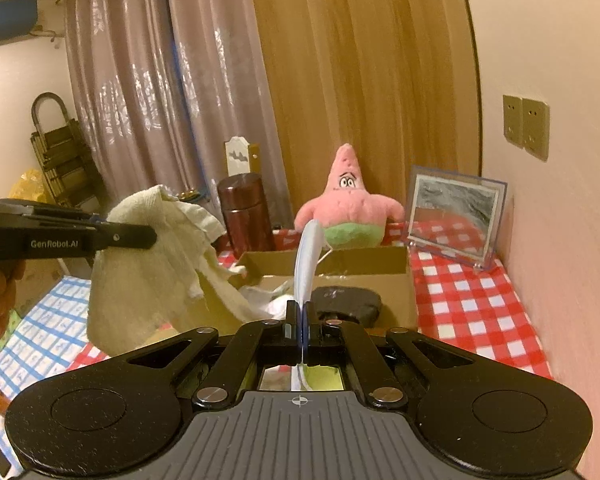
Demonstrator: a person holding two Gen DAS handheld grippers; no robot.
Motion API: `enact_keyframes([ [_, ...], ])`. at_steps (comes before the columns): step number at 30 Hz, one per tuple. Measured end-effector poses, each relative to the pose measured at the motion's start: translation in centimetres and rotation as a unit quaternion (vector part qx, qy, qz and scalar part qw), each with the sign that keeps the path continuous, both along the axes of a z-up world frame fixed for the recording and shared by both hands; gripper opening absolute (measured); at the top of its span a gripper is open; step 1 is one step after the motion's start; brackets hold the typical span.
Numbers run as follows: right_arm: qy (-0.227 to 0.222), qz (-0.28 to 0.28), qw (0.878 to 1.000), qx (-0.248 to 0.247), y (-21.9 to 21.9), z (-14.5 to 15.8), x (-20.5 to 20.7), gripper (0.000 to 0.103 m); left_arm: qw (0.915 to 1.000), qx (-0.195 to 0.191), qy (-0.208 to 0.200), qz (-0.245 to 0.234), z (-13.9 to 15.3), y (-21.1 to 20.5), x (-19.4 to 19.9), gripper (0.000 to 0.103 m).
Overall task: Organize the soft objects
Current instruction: 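Lift and carry the towel and the mask over the cardboard box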
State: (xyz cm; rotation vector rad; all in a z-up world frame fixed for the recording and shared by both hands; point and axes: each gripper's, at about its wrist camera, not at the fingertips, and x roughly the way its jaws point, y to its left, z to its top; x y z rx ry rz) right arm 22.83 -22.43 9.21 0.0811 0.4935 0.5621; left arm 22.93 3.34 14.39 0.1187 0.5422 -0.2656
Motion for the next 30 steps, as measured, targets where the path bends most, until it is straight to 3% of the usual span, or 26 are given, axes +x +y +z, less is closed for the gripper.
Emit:
enact_keyframes([
  [16,0.008,-0.012,1.0,-0.005,3.1,-2.0,12.6,0.001,0.9995,0.022,0.01,0.02,-2.2,2.0,12.3,0.012],
  [30,0.055,-0.004,0.998,-0.024,6.0,-6.9,19.8,0.001,0.9974,0.043,0.047,0.035,-8.5,3.1,20.0,0.012],
])
